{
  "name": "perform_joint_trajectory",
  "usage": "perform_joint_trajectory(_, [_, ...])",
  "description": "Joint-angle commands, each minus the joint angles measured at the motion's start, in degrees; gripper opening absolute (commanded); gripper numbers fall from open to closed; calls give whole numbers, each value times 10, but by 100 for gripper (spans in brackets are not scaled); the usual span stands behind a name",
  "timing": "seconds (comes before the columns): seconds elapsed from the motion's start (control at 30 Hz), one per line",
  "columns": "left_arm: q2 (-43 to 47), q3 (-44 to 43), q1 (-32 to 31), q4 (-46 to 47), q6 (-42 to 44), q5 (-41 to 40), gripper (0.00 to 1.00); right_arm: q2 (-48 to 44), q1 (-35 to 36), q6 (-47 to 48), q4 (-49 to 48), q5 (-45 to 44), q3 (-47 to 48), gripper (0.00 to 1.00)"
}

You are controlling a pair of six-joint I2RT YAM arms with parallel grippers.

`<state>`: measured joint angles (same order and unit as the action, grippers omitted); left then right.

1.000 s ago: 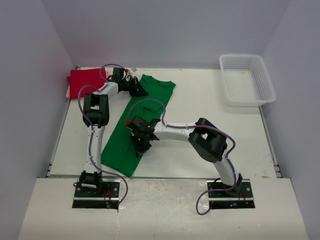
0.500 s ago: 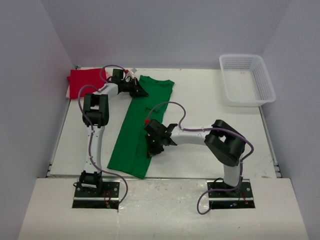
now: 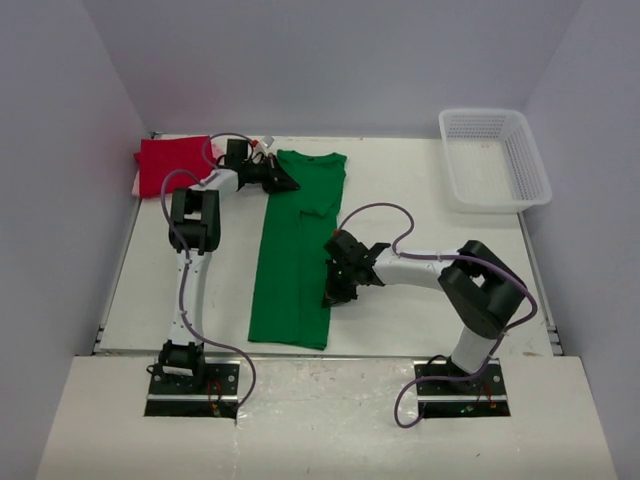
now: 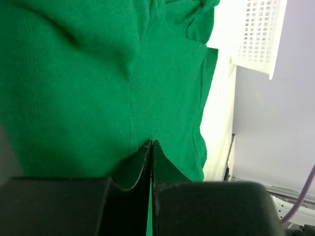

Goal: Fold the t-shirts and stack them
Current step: Rotate the tshirt 90 degrees

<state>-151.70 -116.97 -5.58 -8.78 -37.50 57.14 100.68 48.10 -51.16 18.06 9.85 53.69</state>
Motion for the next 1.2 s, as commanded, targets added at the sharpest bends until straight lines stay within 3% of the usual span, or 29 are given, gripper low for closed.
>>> perform_joint_trajectory(0.0, [-29,-26,3,59,-48,9,0,42,-13,7,117,-135,-51,0])
perform_joint_trajectory(0.27, [-78,-104,3,132,-117,29,0,7,-13,-21,110,-135,-93,0])
perform_joint_trajectory(0.67, [-68,-85,6,172,-127,39,0,-29,-22,-2,172,-185,-40,0])
perform_joint_trajectory(0.8, [-24,-41,0,211,-133,44,0,-55,-22,56,174,-214,-1,0])
perform_joint_trajectory(1.03, [92,7,-9,245,-149,25,0,-51,-20,151,214,-279,127,14])
perform_joint_trajectory(1.17, [202,16,-17,159,-92,12,5,-97,2,147,269,-316,172,34])
